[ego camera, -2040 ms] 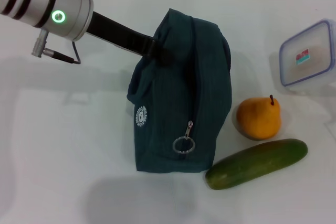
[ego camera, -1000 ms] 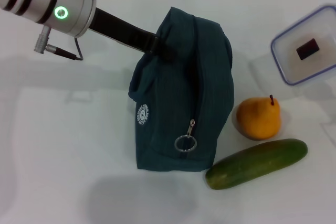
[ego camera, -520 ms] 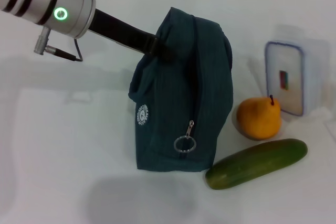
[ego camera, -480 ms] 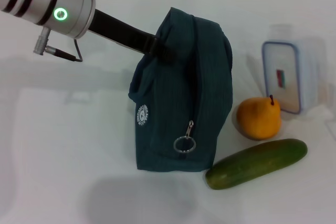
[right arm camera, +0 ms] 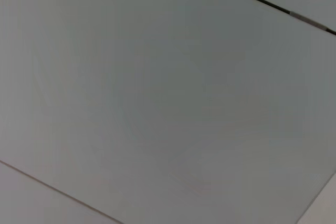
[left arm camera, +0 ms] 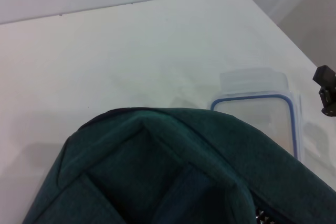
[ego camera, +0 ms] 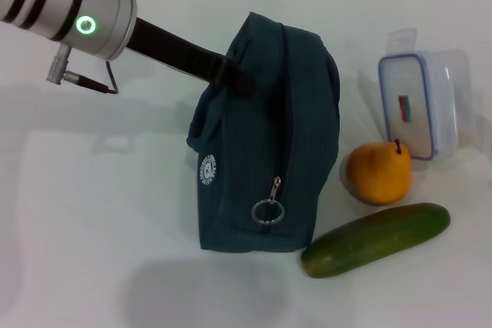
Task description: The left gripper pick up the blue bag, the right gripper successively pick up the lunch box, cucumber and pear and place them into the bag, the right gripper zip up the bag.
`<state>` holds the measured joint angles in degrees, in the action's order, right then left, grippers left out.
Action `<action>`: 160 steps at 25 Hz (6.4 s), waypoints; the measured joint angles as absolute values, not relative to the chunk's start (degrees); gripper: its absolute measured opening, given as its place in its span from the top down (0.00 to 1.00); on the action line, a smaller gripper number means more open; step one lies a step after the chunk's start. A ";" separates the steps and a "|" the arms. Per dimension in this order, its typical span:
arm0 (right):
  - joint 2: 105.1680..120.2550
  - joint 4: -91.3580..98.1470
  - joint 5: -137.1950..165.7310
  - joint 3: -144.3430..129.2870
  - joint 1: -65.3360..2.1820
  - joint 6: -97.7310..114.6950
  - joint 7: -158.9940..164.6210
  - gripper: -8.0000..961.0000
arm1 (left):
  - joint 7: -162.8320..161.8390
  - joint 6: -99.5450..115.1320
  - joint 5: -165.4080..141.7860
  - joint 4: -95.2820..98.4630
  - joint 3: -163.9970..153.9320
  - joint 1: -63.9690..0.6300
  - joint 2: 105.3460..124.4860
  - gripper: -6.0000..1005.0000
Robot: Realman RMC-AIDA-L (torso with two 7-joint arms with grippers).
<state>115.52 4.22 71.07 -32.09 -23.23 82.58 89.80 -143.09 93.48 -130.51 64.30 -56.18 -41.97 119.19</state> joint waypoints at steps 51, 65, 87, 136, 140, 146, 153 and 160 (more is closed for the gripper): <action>100.02 48.10 125.87 -36.53 -48.21 98.40 137.65 0.36 | -140.04 91.91 -130.68 62.16 -56.25 -43.64 119.30 0.95; 102.65 44.96 140.76 -40.16 -59.18 99.71 144.34 0.37 | -139.42 91.43 -130.57 61.26 -56.25 -43.58 119.45 0.95; 106.97 45.20 143.03 -46.85 -59.16 92.15 145.11 0.39 | -136.57 91.14 -130.50 59.03 -56.17 -43.11 119.44 0.95; 109.87 44.96 143.03 -49.04 -59.15 86.85 144.68 0.87 | -134.68 90.87 -130.52 58.53 -56.02 -43.07 119.44 0.95; 109.89 44.96 143.00 -49.04 -58.73 86.83 144.67 0.89 | -134.67 90.87 -130.52 58.46 -55.89 -43.06 119.44 0.95; 109.71 45.08 142.89 -49.04 -58.12 86.83 144.67 0.92 | -134.65 90.88 -130.52 58.44 -55.86 -43.08 119.44 0.95; 109.48 45.48 142.23 -48.72 -57.29 87.37 144.53 0.96 | -134.64 90.88 -130.52 58.45 -55.90 -43.14 119.44 0.95; 108.46 46.14 137.93 -48.39 -54.88 87.61 144.49 0.97 | -134.90 90.88 -130.51 58.44 -55.90 -43.23 119.44 0.95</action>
